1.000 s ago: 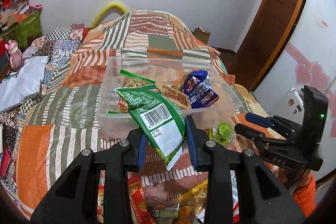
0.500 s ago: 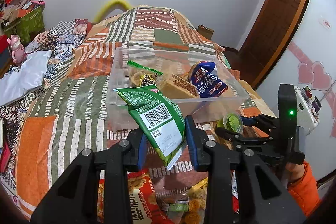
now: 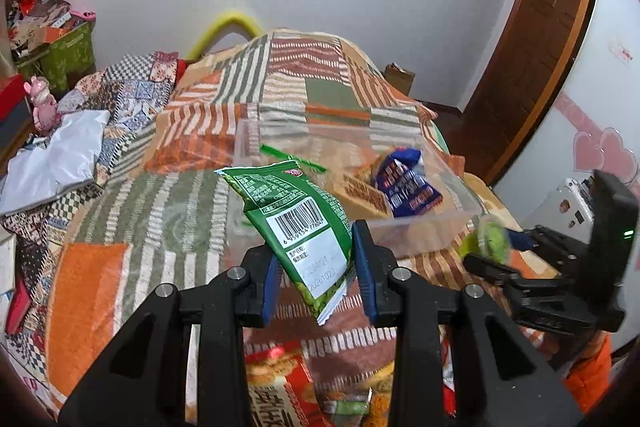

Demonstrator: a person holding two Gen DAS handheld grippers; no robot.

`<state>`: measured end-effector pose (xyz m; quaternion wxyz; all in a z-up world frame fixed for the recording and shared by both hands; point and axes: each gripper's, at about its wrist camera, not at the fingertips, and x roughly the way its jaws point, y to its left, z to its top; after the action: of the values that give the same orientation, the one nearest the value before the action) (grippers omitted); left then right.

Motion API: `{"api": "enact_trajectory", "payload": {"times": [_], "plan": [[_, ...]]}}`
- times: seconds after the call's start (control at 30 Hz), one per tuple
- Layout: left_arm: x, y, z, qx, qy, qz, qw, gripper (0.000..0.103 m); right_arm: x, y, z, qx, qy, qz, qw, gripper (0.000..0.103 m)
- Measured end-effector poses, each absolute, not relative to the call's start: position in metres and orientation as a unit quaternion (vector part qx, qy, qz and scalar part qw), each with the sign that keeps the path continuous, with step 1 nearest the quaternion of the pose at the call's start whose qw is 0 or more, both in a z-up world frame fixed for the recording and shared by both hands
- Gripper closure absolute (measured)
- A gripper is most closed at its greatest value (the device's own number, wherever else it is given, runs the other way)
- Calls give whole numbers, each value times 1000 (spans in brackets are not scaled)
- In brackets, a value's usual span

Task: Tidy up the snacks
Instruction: 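Lower green packet into box with left tool while right tool places jelly cup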

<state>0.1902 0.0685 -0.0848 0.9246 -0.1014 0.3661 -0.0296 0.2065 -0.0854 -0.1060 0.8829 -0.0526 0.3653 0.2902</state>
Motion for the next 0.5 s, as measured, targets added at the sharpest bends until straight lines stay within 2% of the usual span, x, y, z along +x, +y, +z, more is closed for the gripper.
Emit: {"api": "enact_trajectory", "payload": {"times": [0.23,0.5], "plan": [[216,75,-83,-93,362,-12,927,70,231,-84,-81,-40,330,259,907,47],[243,76,-104,-75,387,-1,919,70,267,-76,-96,-44,344,226,910,47]]}}
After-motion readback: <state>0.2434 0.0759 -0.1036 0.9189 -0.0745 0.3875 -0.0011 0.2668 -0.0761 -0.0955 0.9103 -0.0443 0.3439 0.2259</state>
